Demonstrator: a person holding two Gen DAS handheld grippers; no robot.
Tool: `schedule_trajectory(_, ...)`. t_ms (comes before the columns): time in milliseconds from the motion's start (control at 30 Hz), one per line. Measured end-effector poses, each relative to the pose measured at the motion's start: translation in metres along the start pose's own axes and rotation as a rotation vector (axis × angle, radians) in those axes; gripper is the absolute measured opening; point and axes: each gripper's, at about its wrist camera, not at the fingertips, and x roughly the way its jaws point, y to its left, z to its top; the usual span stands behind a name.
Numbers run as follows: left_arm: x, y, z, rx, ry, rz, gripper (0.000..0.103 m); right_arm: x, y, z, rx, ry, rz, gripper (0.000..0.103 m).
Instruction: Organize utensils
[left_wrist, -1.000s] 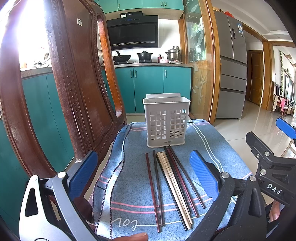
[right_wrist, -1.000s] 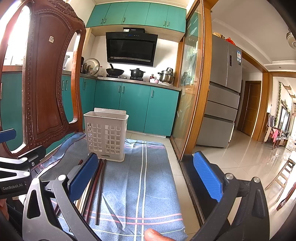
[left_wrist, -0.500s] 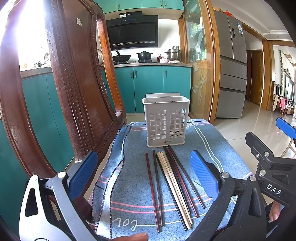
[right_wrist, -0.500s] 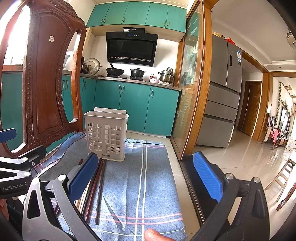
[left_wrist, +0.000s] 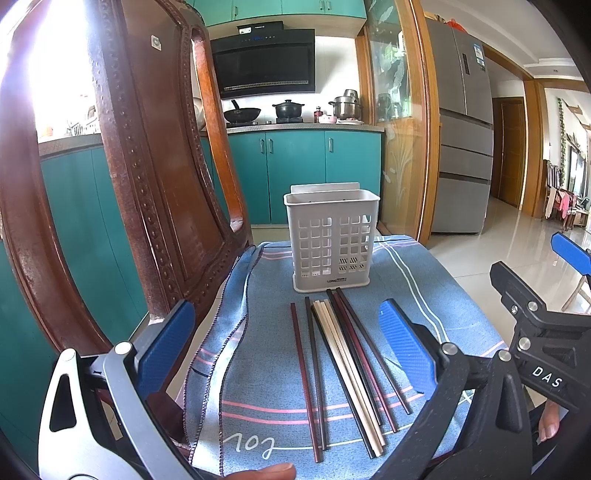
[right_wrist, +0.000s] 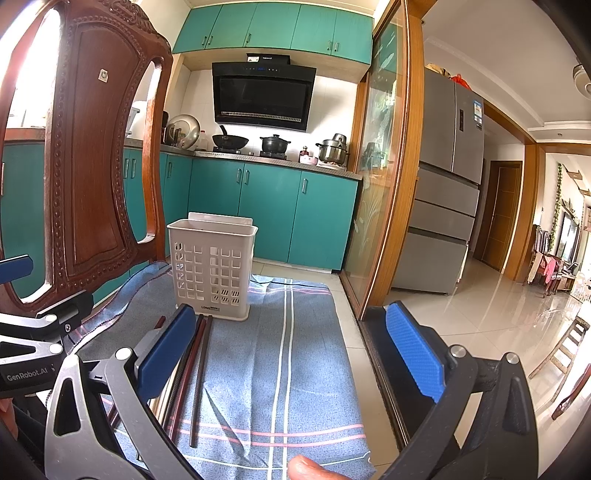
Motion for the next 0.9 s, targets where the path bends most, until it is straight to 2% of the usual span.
schedule_trajectory(900, 0.0028, -0.0007, 0.0004, 0.008, 0.015, 0.006, 0.099, 0.0035, 0.0013, -0.0025, 0.002, 0.006, -0.002, 0.101)
